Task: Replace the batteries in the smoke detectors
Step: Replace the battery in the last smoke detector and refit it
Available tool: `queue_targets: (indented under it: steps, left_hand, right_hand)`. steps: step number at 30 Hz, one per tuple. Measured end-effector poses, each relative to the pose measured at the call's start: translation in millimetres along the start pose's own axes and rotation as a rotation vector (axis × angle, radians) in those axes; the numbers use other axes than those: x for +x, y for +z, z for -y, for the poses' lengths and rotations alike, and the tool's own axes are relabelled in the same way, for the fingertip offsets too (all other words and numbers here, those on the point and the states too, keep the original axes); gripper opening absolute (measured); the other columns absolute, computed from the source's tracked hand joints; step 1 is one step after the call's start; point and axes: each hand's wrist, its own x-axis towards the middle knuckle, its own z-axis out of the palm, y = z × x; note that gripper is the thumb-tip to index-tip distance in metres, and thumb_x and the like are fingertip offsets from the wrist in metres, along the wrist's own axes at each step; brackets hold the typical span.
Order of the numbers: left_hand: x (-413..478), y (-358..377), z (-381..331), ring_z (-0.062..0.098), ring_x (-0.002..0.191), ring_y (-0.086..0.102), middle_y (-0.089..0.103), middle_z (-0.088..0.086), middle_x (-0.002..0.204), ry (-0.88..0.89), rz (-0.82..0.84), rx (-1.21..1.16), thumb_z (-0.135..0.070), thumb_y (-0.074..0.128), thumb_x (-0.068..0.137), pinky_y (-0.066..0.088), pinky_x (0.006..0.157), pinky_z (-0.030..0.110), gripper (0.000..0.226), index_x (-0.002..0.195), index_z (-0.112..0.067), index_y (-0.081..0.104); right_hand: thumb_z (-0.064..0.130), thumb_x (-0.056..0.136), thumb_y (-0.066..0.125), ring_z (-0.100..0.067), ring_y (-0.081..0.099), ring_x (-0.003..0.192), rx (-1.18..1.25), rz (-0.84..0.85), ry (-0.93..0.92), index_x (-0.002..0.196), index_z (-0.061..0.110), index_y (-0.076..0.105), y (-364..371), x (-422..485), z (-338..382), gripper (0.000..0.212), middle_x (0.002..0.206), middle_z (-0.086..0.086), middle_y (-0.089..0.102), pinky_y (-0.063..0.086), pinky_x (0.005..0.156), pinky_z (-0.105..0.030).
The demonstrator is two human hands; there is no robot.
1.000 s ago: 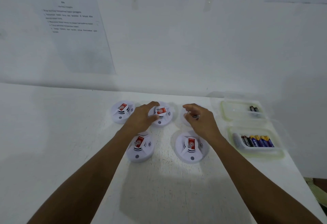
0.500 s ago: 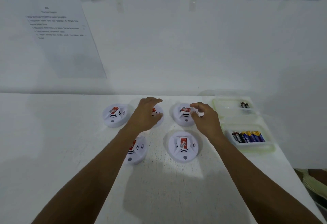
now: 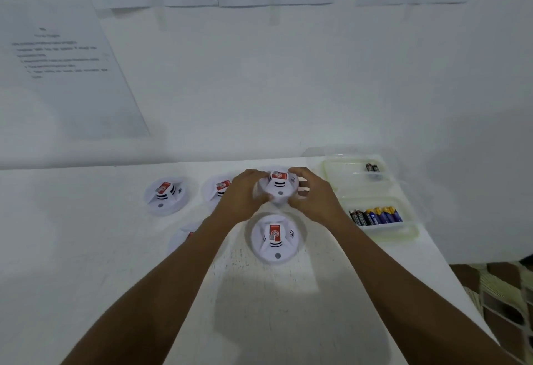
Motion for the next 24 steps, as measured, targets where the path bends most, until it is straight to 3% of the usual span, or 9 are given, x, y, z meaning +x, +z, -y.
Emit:
queue_targets:
  steps: [2,4,8,12,16,18,24]
  left_hand:
    - [-8.1,-7.9,-5.6,0.01,0.108,0.053,0.059,-0.004,0.119,-0.006,-0.088,-0.064,-0.031,0.07,0.087,0.041,0.096,0.026,0.042,0.124,-0.013,0.061]
    - [-14.3,-15.7,-14.8,0.013,0.105,0.057,0.063,0.001,0.12,0.007,-0.171,-0.104,-0.033,0.066,0.09,0.046,0.092,0.024,0.042,0.126,-0.012,0.061]
    - [-24.2,-25.2,-27.4,0.011,0.108,0.061,0.062,-0.001,0.125,-0.056,-0.247,-0.297,-0.032,0.064,0.091,0.042,0.083,0.001,0.047,0.133,-0.013,0.054]
    - [-32.6,-24.4,-26.4,0.009,0.12,0.054,0.05,-0.004,0.138,-0.03,-0.181,-0.432,-0.032,0.076,0.08,0.043,0.091,0.007,0.072,0.142,-0.019,0.043]
    - [-32.9,-18.6,-25.8,0.01,0.125,0.046,0.041,-0.005,0.137,0.085,-0.211,-0.337,-0.022,0.089,0.066,0.044,0.086,0.003,0.095,0.145,-0.019,0.036]
    - [-32.2,-17.1,-25.6,0.008,0.123,0.045,0.041,-0.004,0.136,0.102,-0.235,-0.312,-0.02,0.092,0.061,0.043,0.085,0.002,0.1,0.144,-0.017,0.036]
    - [-33.1,-27.8,-28.5,0.01,0.121,0.049,0.046,-0.004,0.136,0.13,-0.18,-0.348,-0.014,0.09,0.063,0.046,0.088,0.007,0.092,0.14,-0.014,0.041]
  right_hand:
    - [0.007,0.073,0.081,-0.013,0.063,0.106,-0.056,0.011,-0.109,0.132,0.02,0.054,-5.4,-1.3,3.3,0.066,0.123,0.002,0.064,0.054,0.089,-0.026]
    - [0.012,0.076,0.082,-0.011,0.062,0.101,-0.177,-0.031,-0.203,0.135,0.02,0.052,-9.0,-1.8,6.1,0.067,0.124,0.002,0.065,0.054,0.088,-0.025]
    - [0.029,0.084,0.076,-0.005,0.063,0.088,-0.193,-0.154,-0.256,0.135,0.023,0.05,-12.7,-5.7,14.9,0.058,0.11,0.004,0.072,0.051,0.083,-0.025]
    - [0.028,0.088,0.071,-0.004,0.07,0.079,-0.022,-0.154,-0.172,0.135,0.029,0.048,-17.2,-9.8,24.7,0.053,0.092,0.001,0.076,0.053,0.077,-0.017]
    - [0.022,0.091,0.069,-0.022,0.074,0.077,0.289,-0.015,-0.015,0.127,0.03,0.056,-21.2,-16.3,33.9,0.039,0.092,-0.007,0.076,0.061,0.08,-0.04]
    - [0.021,0.09,0.07,-0.029,0.074,0.077,0.395,0.031,0.045,0.119,0.027,0.057,-22.7,-19.4,39.3,0.032,0.098,-0.011,0.074,0.061,0.078,-0.043]
    - [0.022,0.084,0.076,-0.023,0.072,0.079,0.259,-0.026,0.045,0.107,0.018,0.055,-24.4,-20.9,39.8,0.031,0.1,-0.004,0.074,0.058,0.072,-0.036]
